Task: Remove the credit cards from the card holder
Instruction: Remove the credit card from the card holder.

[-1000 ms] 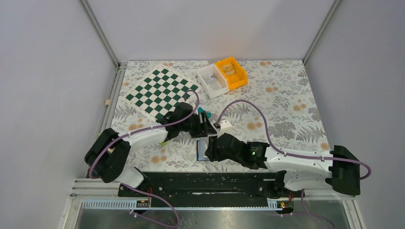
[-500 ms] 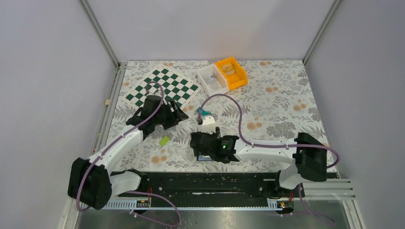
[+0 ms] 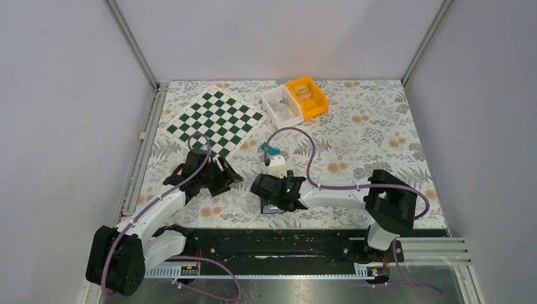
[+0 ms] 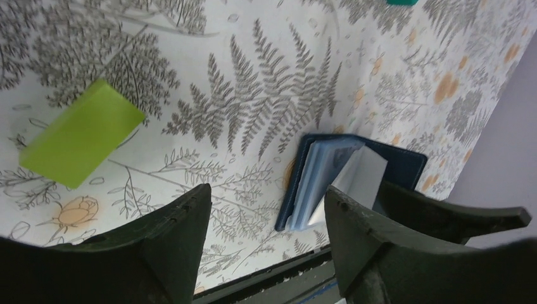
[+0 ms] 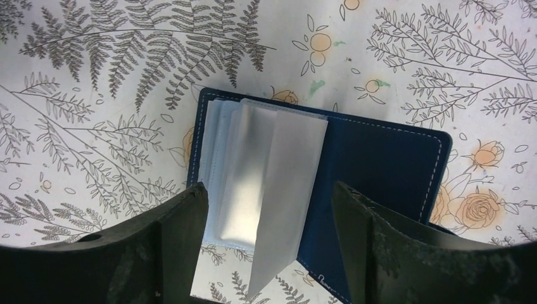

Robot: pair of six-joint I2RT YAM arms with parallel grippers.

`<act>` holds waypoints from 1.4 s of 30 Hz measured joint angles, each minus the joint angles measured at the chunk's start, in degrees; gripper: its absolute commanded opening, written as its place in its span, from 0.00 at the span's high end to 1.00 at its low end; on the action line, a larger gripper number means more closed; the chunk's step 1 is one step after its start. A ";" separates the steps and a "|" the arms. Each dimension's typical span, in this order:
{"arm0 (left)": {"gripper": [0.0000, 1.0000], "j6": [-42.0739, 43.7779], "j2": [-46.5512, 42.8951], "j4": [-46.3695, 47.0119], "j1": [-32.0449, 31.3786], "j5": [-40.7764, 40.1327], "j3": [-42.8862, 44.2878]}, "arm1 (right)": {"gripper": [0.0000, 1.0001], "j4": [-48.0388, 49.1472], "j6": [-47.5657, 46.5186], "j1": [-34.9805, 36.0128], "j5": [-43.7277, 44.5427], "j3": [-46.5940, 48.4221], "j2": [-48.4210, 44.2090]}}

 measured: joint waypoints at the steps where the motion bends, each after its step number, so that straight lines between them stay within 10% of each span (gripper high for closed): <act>1: 0.35 -0.13 0.00 0.42 0.00 0.74 -0.92 | 0.22 0.50 0.22 -0.37 -0.35 -0.42 0.02; 42: 0.37 -1.90 3.76 6.82 -10.51 4.22 -4.63 | 0.53 19.02 2.14 -5.33 -8.87 -14.60 -4.37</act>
